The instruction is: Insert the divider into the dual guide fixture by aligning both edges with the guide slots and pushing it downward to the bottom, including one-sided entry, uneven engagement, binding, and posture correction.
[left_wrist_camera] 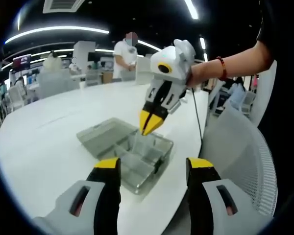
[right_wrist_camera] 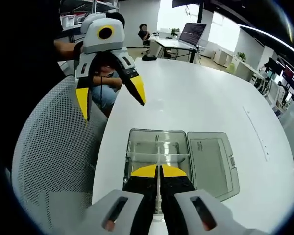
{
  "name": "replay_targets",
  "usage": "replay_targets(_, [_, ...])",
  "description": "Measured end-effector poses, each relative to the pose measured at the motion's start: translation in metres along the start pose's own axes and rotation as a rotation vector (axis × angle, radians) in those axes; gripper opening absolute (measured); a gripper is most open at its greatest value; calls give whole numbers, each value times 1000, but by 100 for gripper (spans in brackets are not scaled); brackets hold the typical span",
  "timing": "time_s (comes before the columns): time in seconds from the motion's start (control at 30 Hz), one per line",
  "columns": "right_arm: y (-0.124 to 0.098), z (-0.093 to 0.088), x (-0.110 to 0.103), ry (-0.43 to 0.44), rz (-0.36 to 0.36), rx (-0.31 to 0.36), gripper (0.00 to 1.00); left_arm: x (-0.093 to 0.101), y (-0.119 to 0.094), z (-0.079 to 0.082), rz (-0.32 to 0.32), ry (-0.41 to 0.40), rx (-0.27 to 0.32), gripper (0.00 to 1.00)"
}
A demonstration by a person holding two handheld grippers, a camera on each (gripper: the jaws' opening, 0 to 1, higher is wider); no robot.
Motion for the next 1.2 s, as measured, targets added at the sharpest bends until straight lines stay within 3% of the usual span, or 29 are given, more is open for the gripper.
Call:
replay_targets(0.53, [11,1,1,13,4,-49,0,-2,-1,-3,7,-18,1,53])
replay_targets(0.93, [29,-4,-2,3,20,-151,0,-7,-4,-8,39,-70,24,52])
replay_targets(1.2, [39,-7,-4,-8,30,-207,0,-5,-4,-11,36,-71,7,53])
Point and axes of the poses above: the point that each gripper's makers call its tool centre point, and the gripper's own axes: y roughly forward along the fingers, x roughly to its right, z roughly out of its top, the point moved 6 cm from there along -y, roughly backward along the fingers, and after that the axes turned 13 degrees about -y, right-handed, at the moved point
